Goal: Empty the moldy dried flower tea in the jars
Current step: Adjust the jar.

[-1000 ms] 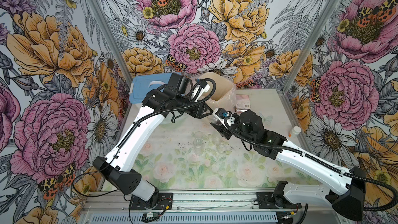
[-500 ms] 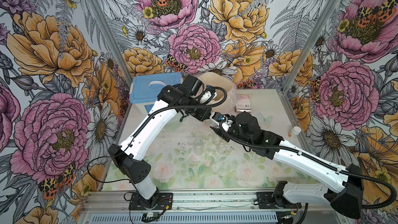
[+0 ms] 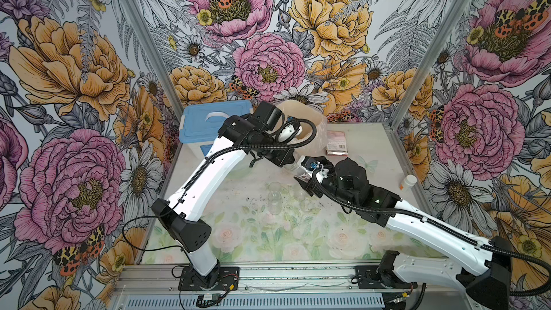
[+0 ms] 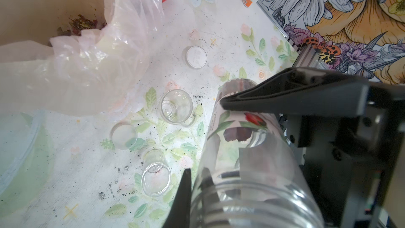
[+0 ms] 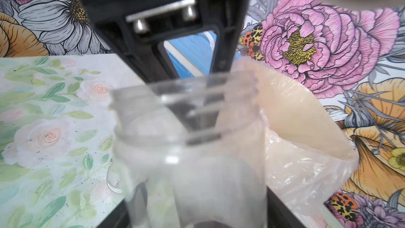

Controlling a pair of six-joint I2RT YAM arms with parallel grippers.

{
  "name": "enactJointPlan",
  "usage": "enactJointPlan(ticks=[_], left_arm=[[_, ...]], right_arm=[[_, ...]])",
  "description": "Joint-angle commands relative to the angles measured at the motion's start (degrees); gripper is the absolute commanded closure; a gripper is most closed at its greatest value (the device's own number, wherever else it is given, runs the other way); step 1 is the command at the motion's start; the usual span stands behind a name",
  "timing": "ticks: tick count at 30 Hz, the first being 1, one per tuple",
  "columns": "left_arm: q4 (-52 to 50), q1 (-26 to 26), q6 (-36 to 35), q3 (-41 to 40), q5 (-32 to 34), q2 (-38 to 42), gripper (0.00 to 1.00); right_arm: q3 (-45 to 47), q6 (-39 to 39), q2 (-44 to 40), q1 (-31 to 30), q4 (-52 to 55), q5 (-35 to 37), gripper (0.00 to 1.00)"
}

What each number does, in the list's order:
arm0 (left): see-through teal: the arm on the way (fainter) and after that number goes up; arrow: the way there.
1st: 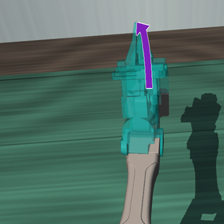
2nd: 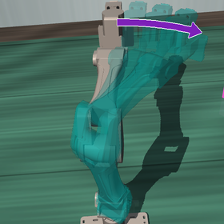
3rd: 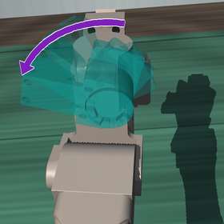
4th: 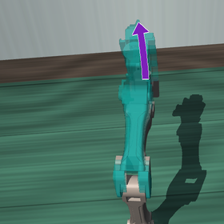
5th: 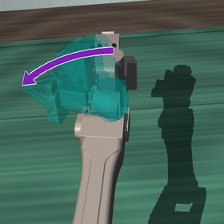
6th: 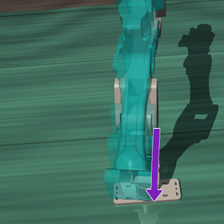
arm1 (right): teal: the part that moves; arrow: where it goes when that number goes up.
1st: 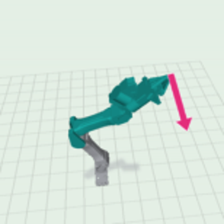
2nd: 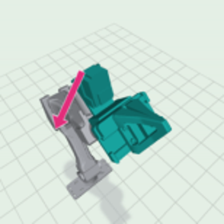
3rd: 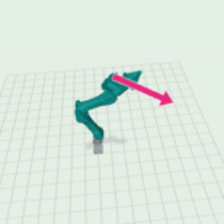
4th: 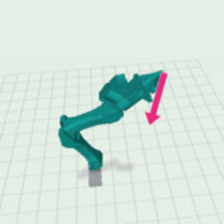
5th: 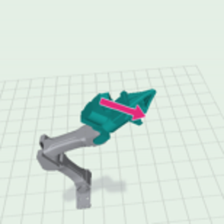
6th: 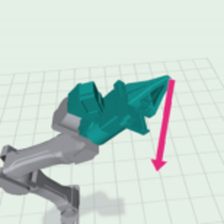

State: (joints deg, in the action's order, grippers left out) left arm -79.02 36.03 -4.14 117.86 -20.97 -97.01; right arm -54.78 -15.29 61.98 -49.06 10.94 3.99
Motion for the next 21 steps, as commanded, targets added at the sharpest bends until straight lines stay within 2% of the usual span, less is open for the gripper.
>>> enactJointPlan(ticks=[1,6,9,13,15,17,21], left_arm=[[3.35,-1.27,1.53,2.69,-0.04,0.60,1.00],[3.42,-1.98,1.59,5.23,0.10,-0.72,1.00],[3.44,-2.88,1.86,8.18,-0.16,-2.41,1.00],[3.51,-4.69,2.88,14.09,-0.96,-5.63,1.00],[3.53,-5.60,3.40,17.07,-1.59,-7.74,1.00],[3.49,-6.29,4.16,19.40,-2.50,-10.35,1.00],[3.52,-6.59,4.75,22.79,-3.11,-13.11,1.00]], right_arm=[[2.15,3.86,-5.63,1.72,-0.05,-2.25,0.18],[5.65,9.41,-11.77,5.81,-0.43,-4.73,0.15],[7.74,18.24,-14.13,9.86,-3.95,-9.53,0.14],[13.38,36.86,-16.50,15.41,-17.82,-15.21,0.13],[15.13,48.33,-16.41,17.11,-23.52,-12.01,0.13],[14.81,59.30,-15.35,17.75,-24.03,-7.96,0.13],[14.39,76.40,-13.49,17.92,-26.82,-1.69,0.13]])
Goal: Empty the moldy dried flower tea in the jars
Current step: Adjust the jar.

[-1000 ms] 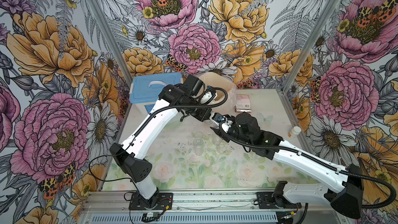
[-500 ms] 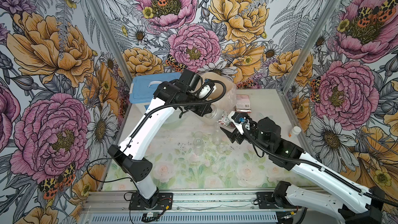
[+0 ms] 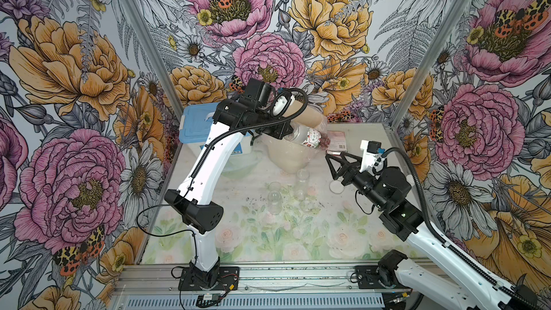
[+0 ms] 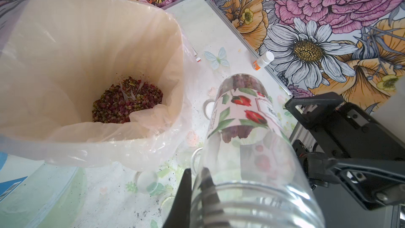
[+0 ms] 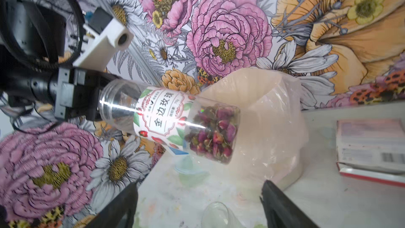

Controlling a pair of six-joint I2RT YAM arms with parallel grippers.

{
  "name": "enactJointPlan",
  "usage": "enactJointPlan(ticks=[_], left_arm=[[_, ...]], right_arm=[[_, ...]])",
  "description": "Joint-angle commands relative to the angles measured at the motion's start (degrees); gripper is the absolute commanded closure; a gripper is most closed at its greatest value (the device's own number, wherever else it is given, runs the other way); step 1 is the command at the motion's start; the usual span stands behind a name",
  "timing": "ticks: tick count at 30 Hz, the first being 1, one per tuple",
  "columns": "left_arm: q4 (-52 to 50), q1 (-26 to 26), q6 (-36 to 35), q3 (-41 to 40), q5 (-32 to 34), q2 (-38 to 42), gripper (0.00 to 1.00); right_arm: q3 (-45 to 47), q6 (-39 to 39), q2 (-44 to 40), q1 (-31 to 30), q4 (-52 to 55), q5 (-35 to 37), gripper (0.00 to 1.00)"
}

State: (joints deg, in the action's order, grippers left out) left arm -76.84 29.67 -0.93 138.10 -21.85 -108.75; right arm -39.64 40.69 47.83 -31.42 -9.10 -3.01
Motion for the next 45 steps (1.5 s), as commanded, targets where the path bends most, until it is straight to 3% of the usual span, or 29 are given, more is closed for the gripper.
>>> enactJointPlan(ticks=[1,6,15,19,28,45], left_arm=[[1.33,-0.24,1.64,3.27,-2.31,-2.02,1.00],[1.33,-0.36,3.16,7.22,-3.26,-4.95,1.00],[1.42,0.18,6.41,13.93,-6.43,-9.22,1.00],[1.67,0.78,7.20,14.52,-6.53,-9.89,1.00],[3.76,1.71,8.70,14.43,-6.87,-10.34,1.00],[5.28,2.76,10.49,16.26,-9.48,-13.08,1.00]], right_arm=[[-0.54,23.99,0.84,0.29,-7.66,7.27,0.13],[-0.88,39.10,3.56,0.28,-8.59,13.38,0.13],[-0.33,50.10,8.54,0.32,-15.88,18.23,0.09],[-0.06,51.77,8.74,0.23,-17.75,21.36,0.08],[-1.80,55.54,13.69,0.22,-22.59,19.44,0.09],[-5.19,57.73,21.23,0.22,-31.96,22.98,0.09]])
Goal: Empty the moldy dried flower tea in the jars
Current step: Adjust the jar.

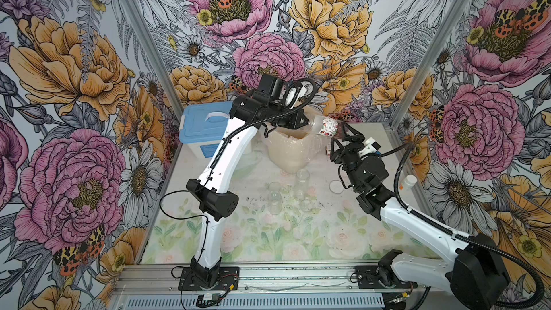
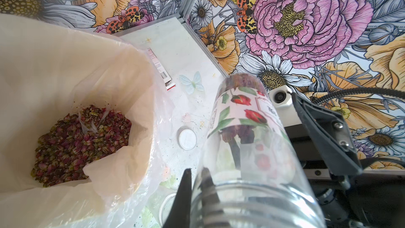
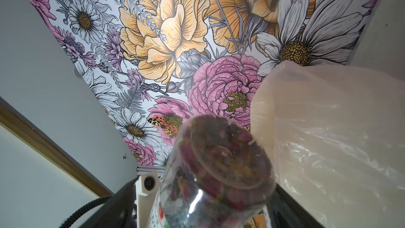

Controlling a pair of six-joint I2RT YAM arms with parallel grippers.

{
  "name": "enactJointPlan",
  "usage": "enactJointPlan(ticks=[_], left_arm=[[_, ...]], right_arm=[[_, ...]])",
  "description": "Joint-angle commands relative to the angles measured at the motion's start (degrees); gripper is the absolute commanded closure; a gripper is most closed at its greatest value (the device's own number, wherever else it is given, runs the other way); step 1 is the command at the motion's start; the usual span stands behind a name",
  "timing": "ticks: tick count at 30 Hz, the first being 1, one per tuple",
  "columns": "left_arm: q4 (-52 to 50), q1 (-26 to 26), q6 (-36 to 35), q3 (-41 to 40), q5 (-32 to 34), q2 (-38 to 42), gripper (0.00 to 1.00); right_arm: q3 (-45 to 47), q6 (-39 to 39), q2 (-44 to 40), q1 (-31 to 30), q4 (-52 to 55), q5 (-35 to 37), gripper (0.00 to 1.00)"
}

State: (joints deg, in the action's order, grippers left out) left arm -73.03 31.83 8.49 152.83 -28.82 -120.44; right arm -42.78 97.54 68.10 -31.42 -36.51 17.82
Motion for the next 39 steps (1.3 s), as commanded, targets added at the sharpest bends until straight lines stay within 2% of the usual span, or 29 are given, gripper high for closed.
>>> enactJointPlan(ticks=[1,8,16,33,39], left_arm=[[1.56,0.66,1.21,1.74,-2.76,-1.63,1.00],[1.54,1.60,1.50,2.47,-3.37,-3.26,1.00],[1.55,2.09,2.14,3.25,-3.68,-4.53,1.00],[1.44,2.44,2.24,3.28,-2.86,-5.72,1.00],[1.49,2.37,2.22,3.21,-1.52,-5.21,0.87]], right_arm=[[-1.96,1.31,1.65,0.17,-5.38,2.53,0.09],[-2.15,3.54,5.88,0.16,-12.31,3.85,0.09],[-1.90,4.58,6.53,0.00,-13.24,5.89,0.14],[-0.16,7.49,8.47,-0.51,-16.04,7.21,0.50],[0.41,7.92,8.45,-0.50,-15.78,7.69,0.60]])
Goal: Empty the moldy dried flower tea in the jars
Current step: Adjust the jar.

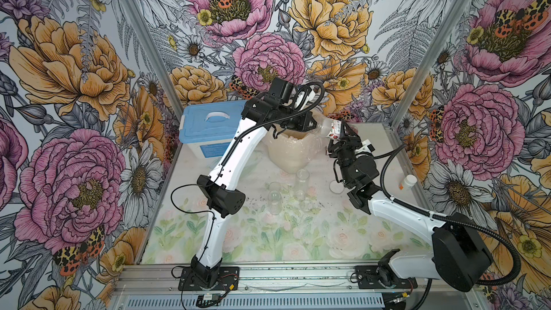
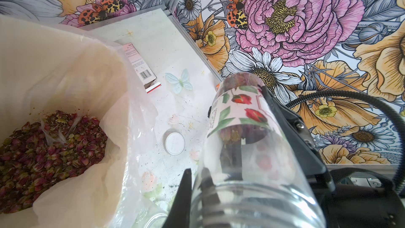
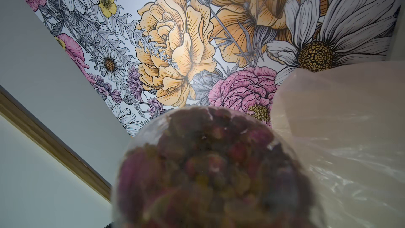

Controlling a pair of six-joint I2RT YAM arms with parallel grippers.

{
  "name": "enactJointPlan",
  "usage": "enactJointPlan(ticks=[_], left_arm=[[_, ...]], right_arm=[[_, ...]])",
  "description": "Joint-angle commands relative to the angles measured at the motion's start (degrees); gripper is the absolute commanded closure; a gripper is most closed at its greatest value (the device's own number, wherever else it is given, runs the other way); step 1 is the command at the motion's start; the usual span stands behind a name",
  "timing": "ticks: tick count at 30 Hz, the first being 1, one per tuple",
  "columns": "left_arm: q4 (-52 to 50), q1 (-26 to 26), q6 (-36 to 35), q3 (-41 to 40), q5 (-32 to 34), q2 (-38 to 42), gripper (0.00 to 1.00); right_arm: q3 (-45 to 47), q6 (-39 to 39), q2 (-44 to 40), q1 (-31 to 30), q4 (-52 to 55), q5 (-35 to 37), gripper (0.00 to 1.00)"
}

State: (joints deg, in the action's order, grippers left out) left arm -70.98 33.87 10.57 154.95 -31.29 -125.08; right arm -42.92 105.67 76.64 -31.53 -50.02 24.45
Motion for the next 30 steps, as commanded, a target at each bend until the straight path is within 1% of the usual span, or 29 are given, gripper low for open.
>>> enactJointPlan(ticks=[1,2,8,13,16,18,21,24,28,30], left_arm=[[-0.54,0.33,0.14,1.14,1.45,-0.52,0.82],[-0.63,0.33,0.15,1.13,1.96,-0.29,0.76],[-0.58,0.41,-0.59,-0.20,4.99,2.08,0.58],[-0.42,0.02,-1.58,-2.11,7.71,4.79,0.48],[2.37,-0.45,-1.46,-6.61,8.58,8.18,0.42],[6.50,-0.76,-0.94,-12.48,9.07,11.70,0.40],[15.95,-2.14,1.06,-25.00,9.61,18.94,0.33],[26.40,-4.31,3.14,-38.77,10.08,28.39,0.29],[38.81,-7.57,4.58,-56.45,11.15,39.79,0.15],[42.71,-8.92,4.71,-63.54,11.47,44.68,0.11]], right_arm=[[0.60,-0.14,-0.15,-0.38,-2.21,1.29,0.62],[0.64,-0.12,-0.26,-0.42,-2.12,1.48,0.63],[0.81,0.11,-0.17,-0.38,-1.68,1.96,0.66],[0.99,0.67,0.32,-0.38,-1.83,2.50,0.67],[1.08,1.03,0.68,-0.39,-1.78,2.80,0.68],[1.04,1.12,0.97,-0.32,-1.76,2.95,0.69],[0.99,1.01,1.32,-0.22,-1.81,3.27,0.69],[0.83,0.80,1.68,0.06,-1.17,3.58,0.69],[-0.37,-0.29,2.67,0.80,-0.12,3.42,0.69],[-0.91,-1.09,3.29,1.25,0.17,3.23,0.69]])
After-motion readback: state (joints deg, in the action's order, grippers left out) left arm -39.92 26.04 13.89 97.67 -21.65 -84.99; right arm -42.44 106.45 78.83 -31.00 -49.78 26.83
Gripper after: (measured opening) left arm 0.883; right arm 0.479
